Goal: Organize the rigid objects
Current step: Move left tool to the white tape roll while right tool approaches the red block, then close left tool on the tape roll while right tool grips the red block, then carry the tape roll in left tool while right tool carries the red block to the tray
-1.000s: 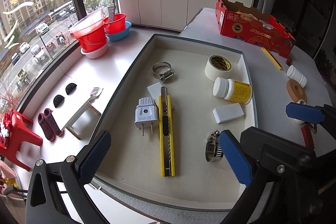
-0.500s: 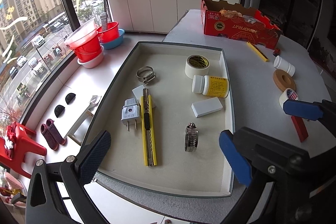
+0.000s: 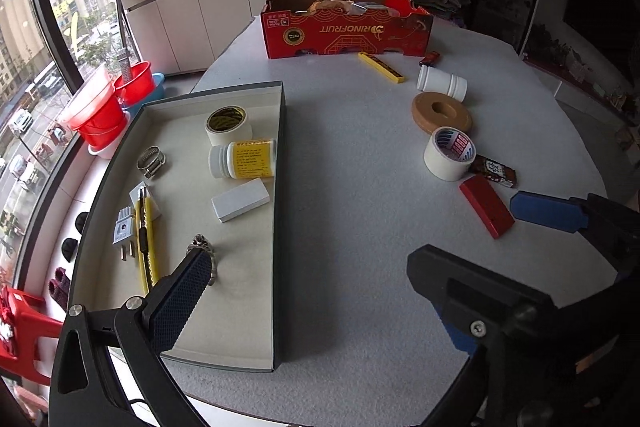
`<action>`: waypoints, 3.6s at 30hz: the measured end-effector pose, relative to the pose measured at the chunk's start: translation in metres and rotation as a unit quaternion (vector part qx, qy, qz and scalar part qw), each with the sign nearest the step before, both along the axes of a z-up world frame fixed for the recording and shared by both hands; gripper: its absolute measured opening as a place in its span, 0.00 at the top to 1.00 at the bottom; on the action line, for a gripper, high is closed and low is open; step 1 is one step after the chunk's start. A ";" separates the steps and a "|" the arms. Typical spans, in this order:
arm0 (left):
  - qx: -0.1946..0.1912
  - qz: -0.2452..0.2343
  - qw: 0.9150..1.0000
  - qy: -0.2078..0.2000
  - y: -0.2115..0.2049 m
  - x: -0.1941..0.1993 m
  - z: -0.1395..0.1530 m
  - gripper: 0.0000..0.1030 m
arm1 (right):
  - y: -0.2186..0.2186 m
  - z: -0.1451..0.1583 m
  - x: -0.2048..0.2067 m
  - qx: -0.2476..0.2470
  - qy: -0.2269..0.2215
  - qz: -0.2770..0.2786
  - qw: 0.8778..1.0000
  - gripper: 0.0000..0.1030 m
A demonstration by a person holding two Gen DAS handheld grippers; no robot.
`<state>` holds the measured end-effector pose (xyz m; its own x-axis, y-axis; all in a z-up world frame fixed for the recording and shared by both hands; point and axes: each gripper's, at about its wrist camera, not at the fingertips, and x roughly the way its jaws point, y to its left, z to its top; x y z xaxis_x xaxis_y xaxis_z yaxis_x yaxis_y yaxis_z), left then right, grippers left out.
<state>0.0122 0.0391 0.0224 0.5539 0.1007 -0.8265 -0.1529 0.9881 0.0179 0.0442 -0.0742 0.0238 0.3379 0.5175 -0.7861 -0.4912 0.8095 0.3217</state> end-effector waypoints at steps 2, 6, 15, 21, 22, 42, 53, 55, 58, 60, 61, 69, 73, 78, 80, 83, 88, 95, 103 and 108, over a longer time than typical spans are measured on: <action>-0.009 -0.021 1.000 0.010 -0.019 0.011 -0.005 0.00 | -0.031 -0.006 0.002 0.000 0.000 -0.039 0.999 0.00; -0.005 -0.044 0.999 0.031 -0.052 0.036 -0.017 0.00 | -0.103 -0.028 0.012 0.003 0.026 -0.146 0.989 0.00; 0.008 -0.036 0.999 0.031 -0.086 0.103 -0.032 0.00 | -0.194 -0.068 0.008 0.024 0.071 -0.260 0.963 0.00; 0.017 -0.026 0.999 0.033 -0.092 0.138 -0.046 0.00 | -0.188 -0.069 0.007 -0.010 0.054 -0.236 0.970 0.00; 0.019 -0.023 0.999 0.036 -0.091 0.143 -0.049 0.00 | -0.187 -0.070 0.006 -0.015 0.051 -0.233 0.971 0.00; 0.002 -0.014 0.999 0.037 -0.060 0.157 -0.073 0.00 | -0.174 -0.072 0.019 -0.045 0.061 -0.222 0.972 0.00; -0.016 -0.029 0.999 0.012 -0.052 0.156 -0.075 0.00 | -0.130 -0.065 0.079 -0.099 0.019 -0.155 0.983 0.00; -0.018 -0.007 1.000 0.010 -0.045 0.156 -0.076 0.00 | -0.129 -0.064 0.079 -0.093 0.030 -0.148 0.984 0.00; -0.018 -0.004 1.000 0.001 -0.041 0.155 -0.076 0.02 | -0.127 -0.060 0.072 -0.060 0.043 -0.147 0.986 0.00; -0.019 -0.018 1.000 -0.002 -0.046 0.153 -0.072 0.12 | -0.118 -0.061 0.071 -0.052 0.053 -0.129 0.989 0.00; -0.020 -0.029 0.999 -0.004 -0.049 0.152 -0.070 0.23 | -0.113 -0.061 0.071 -0.058 0.051 -0.120 0.990 0.00; -0.030 -0.028 0.999 -0.003 -0.039 0.141 -0.066 0.46 | -0.109 -0.059 0.072 -0.104 0.032 -0.139 0.984 0.00; -0.051 -0.006 0.999 -0.006 -0.022 0.127 -0.066 0.46 | -0.104 -0.061 0.064 -0.082 0.040 -0.135 0.987 0.00; -0.064 0.009 0.998 -0.006 -0.011 0.115 -0.065 0.46 | -0.063 -0.066 0.058 -0.112 0.010 -0.068 0.991 0.00; -0.063 0.008 0.998 -0.005 -0.010 0.113 -0.064 0.46 | -0.053 -0.069 0.059 -0.113 0.011 -0.055 0.992 0.00; -0.054 0.004 0.999 -0.005 -0.012 0.111 -0.064 0.45 | -0.039 -0.074 0.061 -0.136 -0.001 -0.041 0.990 0.09; -0.030 -0.003 1.000 -0.003 -0.019 0.112 -0.066 0.45 | -0.026 -0.075 0.062 -0.164 -0.015 -0.031 0.986 0.18; -0.051 -0.006 0.999 0.007 -0.016 0.106 -0.064 0.46 | -0.029 -0.067 0.060 -0.156 -0.001 -0.036 0.987 0.66; -0.066 -0.016 0.998 -0.013 -0.023 0.081 -0.044 0.46 | -0.048 -0.051 0.044 -0.113 0.009 -0.067 0.991 0.66; -0.080 -0.030 0.996 -0.032 -0.030 0.065 -0.025 0.46 | -0.059 -0.033 0.035 -0.090 0.001 -0.082 0.992 0.66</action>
<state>0.0771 0.0087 -0.0031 0.6071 -0.0648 -0.7920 -0.0893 0.9848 -0.1490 0.0790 -0.1333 -0.0096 0.4041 0.3058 -0.8621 -0.3466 0.9234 0.1651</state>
